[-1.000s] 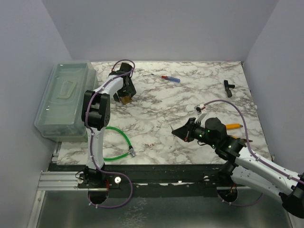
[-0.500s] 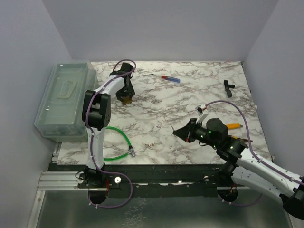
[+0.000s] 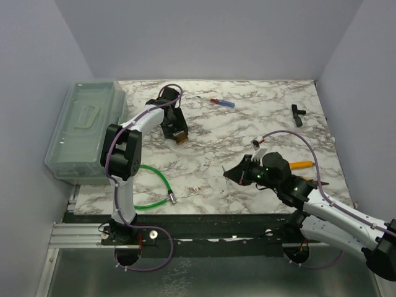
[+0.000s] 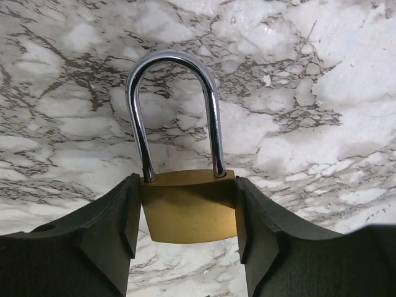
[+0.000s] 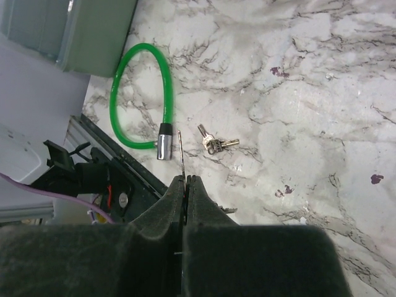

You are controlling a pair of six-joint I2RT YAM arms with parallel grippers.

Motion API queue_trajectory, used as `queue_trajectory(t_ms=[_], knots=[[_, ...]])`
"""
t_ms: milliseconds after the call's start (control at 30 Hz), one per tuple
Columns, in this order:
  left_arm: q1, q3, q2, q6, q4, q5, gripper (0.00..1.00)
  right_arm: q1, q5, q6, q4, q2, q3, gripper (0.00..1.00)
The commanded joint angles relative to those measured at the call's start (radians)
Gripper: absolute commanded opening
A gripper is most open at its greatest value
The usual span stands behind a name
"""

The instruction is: Unlock with the key

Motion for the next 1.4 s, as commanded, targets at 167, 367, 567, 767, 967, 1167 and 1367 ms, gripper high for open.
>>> queue_trajectory(t_ms=[167,367,567,767,967,1167,1367], knots=[[-0.011,-0.083,-0.105,-0.03,0.135,0.13,0.0,0.005,0.054,0.111,0.121,0.113,0.04,0.0],[-0.016,-0.096,-0.169,-0.048,0.152,0.165,0.0,0.005,0.092,0.132,0.204,0.237,0.103,0.0],[-0.017,-0.1,-0.21,-0.07,0.153,0.236,0.0,0.005,0.119,0.086,0.266,0.355,0.198,0.0],[-0.018,-0.101,-0.224,-0.081,0.158,0.287,0.0,0.005,0.071,0.054,0.365,0.453,0.253,0.0],[-0.018,-0.109,-0.239,-0.09,0.175,0.311,0.0,0.005,0.092,0.07,0.293,0.576,0.343,0.0],[-0.018,-0.118,-0.263,-0.093,0.196,0.34,0.0,0.005,0.073,0.077,0.264,0.661,0.401,0.0],[-0.018,-0.133,-0.291,-0.09,0.226,0.359,0.0,0.004,0.01,0.074,0.273,0.735,0.453,0.0]])
